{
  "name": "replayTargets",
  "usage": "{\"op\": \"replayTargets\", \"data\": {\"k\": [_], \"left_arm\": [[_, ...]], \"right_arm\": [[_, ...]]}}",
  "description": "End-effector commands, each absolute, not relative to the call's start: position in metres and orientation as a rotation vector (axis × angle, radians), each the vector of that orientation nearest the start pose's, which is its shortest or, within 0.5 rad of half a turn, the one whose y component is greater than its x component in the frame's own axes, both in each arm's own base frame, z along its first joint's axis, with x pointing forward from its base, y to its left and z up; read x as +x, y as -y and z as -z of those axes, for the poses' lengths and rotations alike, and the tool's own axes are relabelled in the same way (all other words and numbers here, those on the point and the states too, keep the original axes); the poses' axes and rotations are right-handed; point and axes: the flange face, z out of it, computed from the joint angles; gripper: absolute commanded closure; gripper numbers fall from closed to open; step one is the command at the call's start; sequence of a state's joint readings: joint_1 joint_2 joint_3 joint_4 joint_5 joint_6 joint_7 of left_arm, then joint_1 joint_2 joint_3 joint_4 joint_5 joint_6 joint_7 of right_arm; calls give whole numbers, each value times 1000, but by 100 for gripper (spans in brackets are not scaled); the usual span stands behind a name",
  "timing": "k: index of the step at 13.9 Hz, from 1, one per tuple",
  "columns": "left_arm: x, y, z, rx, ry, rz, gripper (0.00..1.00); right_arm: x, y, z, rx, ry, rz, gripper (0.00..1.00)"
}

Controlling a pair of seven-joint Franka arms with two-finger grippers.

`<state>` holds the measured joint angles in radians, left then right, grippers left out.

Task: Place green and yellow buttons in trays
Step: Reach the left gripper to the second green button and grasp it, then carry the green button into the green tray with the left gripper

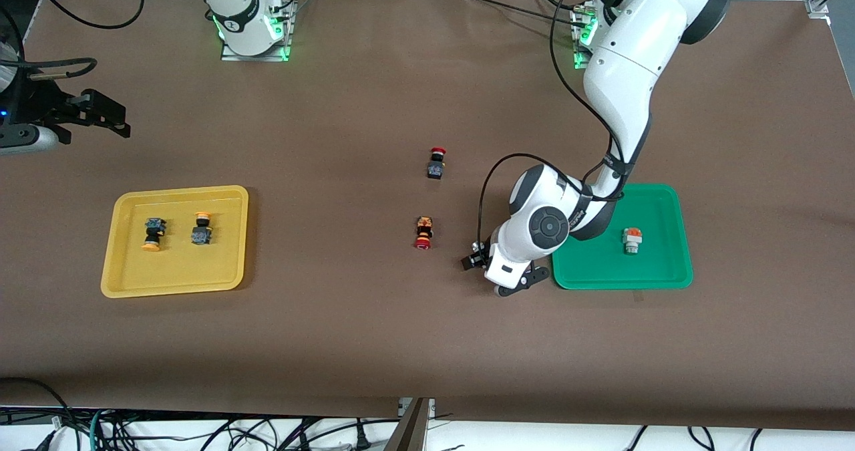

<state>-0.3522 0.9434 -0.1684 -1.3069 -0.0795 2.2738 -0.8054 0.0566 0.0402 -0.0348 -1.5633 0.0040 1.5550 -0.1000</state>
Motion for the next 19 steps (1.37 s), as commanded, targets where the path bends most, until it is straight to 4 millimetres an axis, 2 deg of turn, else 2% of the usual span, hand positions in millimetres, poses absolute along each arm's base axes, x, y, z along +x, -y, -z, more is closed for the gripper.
{"op": "replayTargets", "data": {"k": [1,4,6,7,9,10,12,13,15,16,18,19], "left_arm": [[663,350,-177,-3245,561,-124,100],[668,341,-181,-3270,436,-106,100],[675,331,-199,-3269,445,-96,100],[677,317,-207,-3247,420,-156,100],[675,301,-248,-3223,297,-251,100],[676,282,-269,-3204,275,-300,100],[667,260,-299,-3114,112,-348,100],[661,240,-308,-3068,80,-330,100],[637,213,-302,-3043,41,-347,100],[628,198,-288,-3043,57,-348,100],[619,153,-236,-3062,12,-255,100],[614,136,-211,-3090,-7,-209,100]], "right_arm": [[565,-16,-610,-3130,161,-77,0],[565,-13,-610,-3137,171,-75,0],[566,-13,-610,-3138,173,-73,0],[565,-13,-610,-3140,171,-75,0],[566,-13,-610,-3139,171,-68,0],[567,-13,-609,-3139,171,-68,0],[568,-14,-607,-3139,169,-77,0],[567,-14,-607,-3139,166,-75,0],[568,-14,-607,-3138,166,-75,0],[567,-14,-608,-3138,164,-72,0],[567,-14,-608,-3138,161,-72,0],[567,-15,-608,-3138,161,-72,0]]}}
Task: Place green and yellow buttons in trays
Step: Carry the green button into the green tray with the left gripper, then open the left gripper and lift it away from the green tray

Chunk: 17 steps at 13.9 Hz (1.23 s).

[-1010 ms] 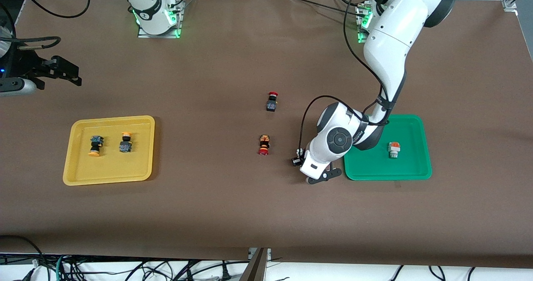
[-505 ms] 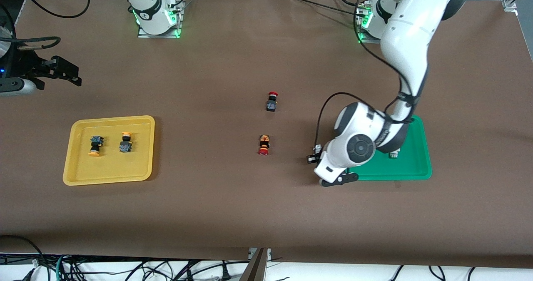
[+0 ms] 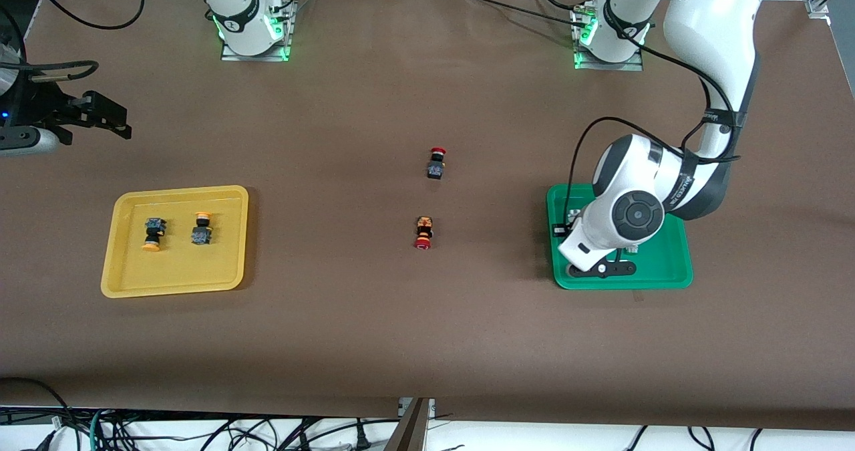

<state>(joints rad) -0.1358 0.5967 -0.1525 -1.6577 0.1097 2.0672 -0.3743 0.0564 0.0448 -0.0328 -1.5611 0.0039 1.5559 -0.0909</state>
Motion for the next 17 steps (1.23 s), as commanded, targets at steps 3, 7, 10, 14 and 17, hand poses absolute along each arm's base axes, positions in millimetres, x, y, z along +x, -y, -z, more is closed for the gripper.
{"op": "replayTargets", "data": {"k": [3,7,10,14,17], "left_arm": [[618,121,-192,-3103,-42,-203,85],[636,116,-222,-3115,-6,-167,0],[660,118,-297,-3089,-2,-210,0],[644,120,-438,-3119,22,-78,0],[615,118,-510,-3101,23,-45,0]], "right_arm": [[567,-16,-608,-3138,161,-72,0],[567,-18,-608,-3136,164,-70,0],[567,-18,-608,-3134,161,-70,0],[567,-18,-608,-3132,159,-72,0],[567,-18,-607,-3130,159,-74,0]]}}
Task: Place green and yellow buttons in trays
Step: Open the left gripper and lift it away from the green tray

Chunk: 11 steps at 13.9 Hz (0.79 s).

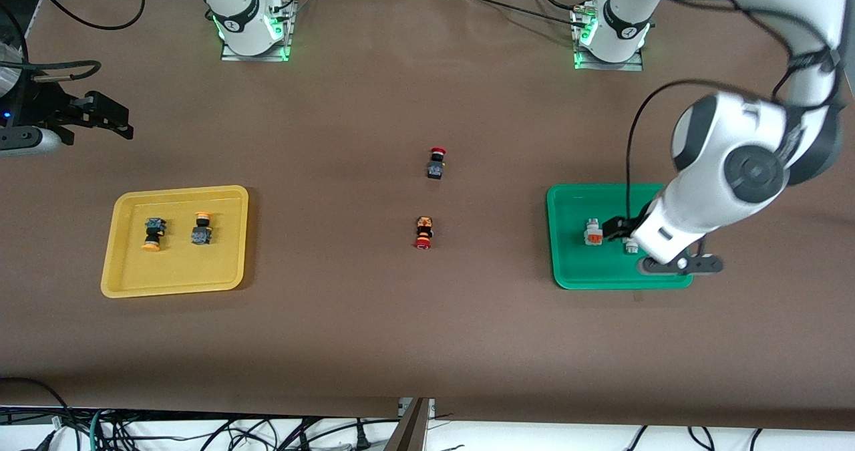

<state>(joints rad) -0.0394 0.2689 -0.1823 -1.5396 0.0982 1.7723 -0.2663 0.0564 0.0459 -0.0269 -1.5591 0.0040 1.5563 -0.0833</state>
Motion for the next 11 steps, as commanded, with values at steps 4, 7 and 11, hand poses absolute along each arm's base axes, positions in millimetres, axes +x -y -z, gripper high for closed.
{"op": "replayTargets", "data": {"k": [4,7,11], "left_arm": [[592,101,-566,-3172,-35,-2,0],[593,79,-567,-3169,-142,-14,0],[584,55,-579,-3167,-215,-12,0]], "right_arm": [[567,-18,-608,-3137,171,-70,0],[568,-12,-607,-3137,169,-70,0],[571,-15,-607,-3136,173,-63,0]]}}
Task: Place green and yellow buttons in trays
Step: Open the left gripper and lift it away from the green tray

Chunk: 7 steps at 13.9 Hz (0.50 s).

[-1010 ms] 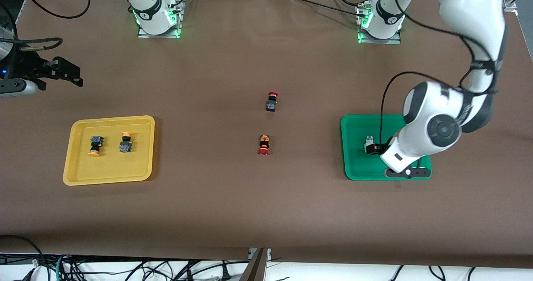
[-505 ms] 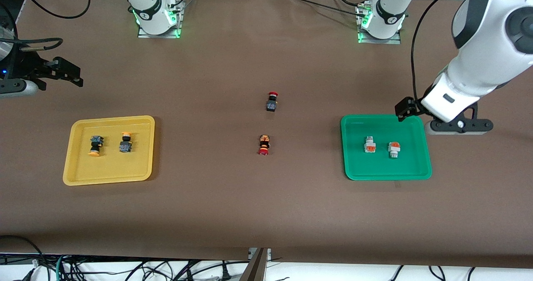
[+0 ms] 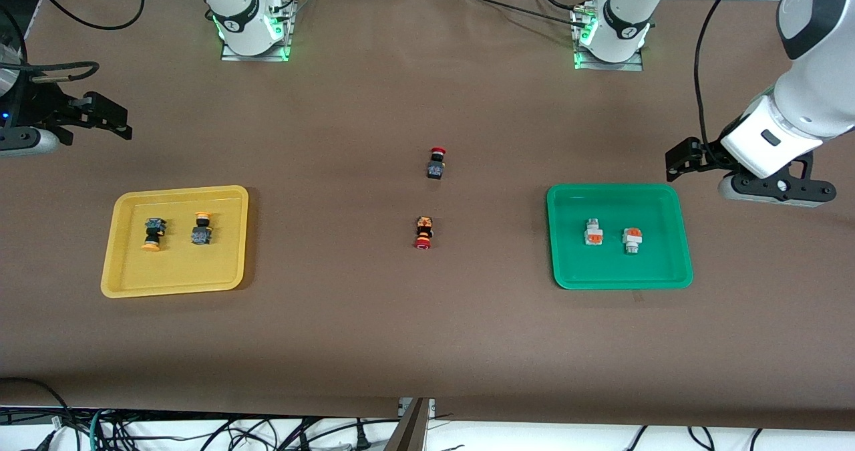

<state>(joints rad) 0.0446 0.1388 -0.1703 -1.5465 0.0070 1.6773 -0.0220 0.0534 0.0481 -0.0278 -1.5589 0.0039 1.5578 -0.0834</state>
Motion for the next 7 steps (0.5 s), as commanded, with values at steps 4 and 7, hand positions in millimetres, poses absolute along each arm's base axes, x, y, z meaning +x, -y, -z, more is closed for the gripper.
{"op": "replayTargets", "data": {"k": [4,7], "left_arm": [[569,12,-576,-3183,-87,-52,0],[567,1,-571,-3182,-32,-131,0]], "right_arm": [[574,-21,-607,-3135,188,-63,0],[574,-19,-607,-3137,186,-60,0]]}}
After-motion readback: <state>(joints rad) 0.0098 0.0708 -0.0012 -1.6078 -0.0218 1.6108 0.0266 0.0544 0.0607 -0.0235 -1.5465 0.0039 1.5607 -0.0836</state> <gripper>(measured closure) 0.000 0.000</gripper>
